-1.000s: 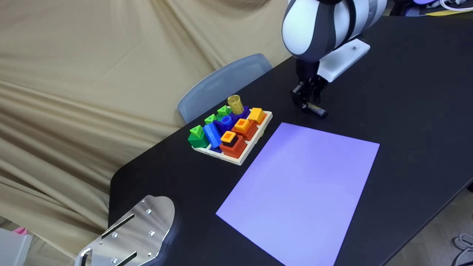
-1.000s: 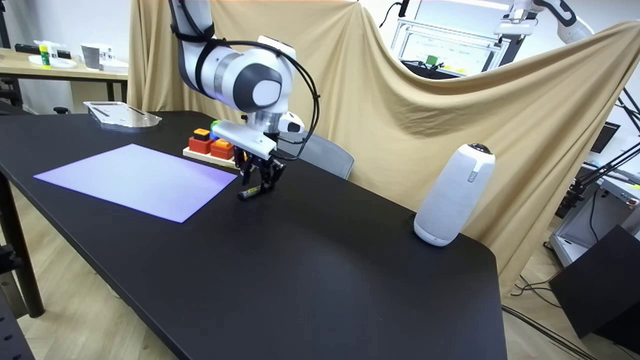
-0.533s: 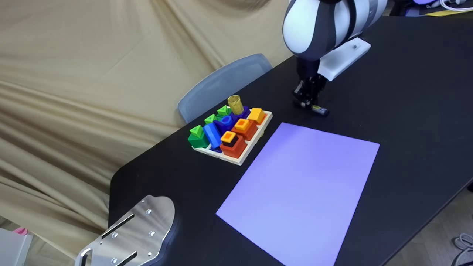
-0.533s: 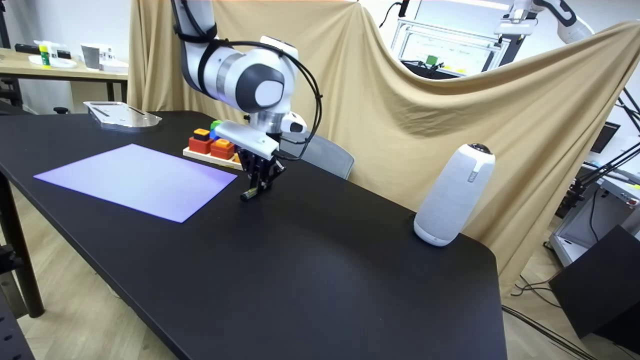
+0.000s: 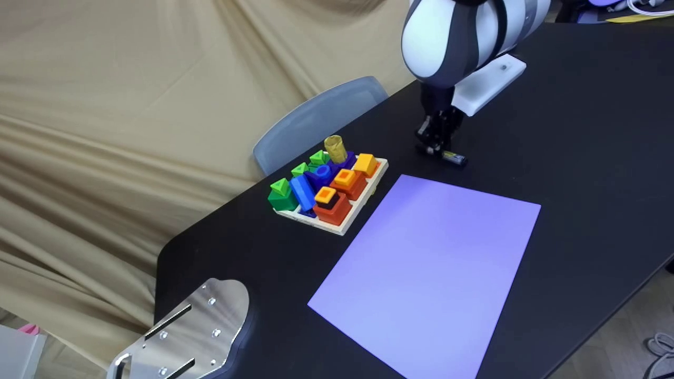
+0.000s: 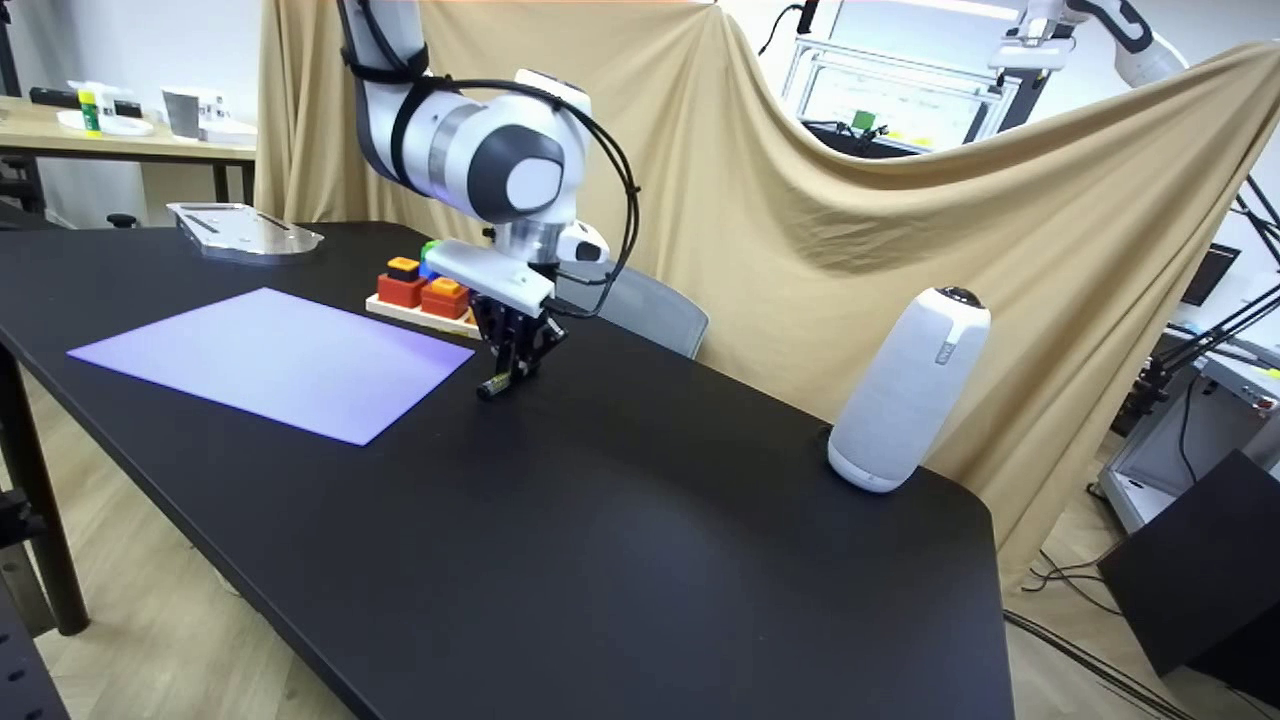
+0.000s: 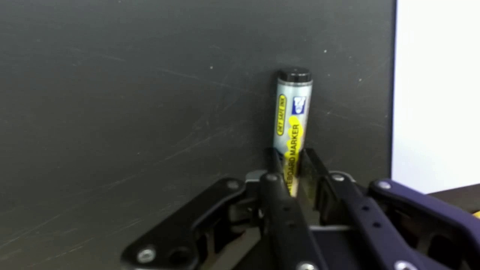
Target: Put the black marker on the placemat, remove the marker from the placemat
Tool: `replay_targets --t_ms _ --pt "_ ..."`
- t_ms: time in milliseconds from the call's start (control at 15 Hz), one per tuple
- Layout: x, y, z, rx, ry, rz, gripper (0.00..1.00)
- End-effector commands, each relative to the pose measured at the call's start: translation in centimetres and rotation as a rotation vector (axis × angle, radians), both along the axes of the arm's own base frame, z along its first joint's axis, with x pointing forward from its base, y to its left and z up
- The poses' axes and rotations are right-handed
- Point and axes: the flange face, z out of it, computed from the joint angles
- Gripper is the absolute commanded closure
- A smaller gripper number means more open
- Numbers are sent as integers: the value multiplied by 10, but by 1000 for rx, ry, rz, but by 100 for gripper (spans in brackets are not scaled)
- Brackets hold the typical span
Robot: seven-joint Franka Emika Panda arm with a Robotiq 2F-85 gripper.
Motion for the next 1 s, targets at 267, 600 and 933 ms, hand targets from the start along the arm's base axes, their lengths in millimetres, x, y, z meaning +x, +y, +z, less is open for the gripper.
replay_targets --t_ms 267,600,933 --pt "-49 62 29 -33 -41 197 95" --pt "-83 88 29 -31 -33 280 95" --pt "-96 88 14 -16 22 293 95"
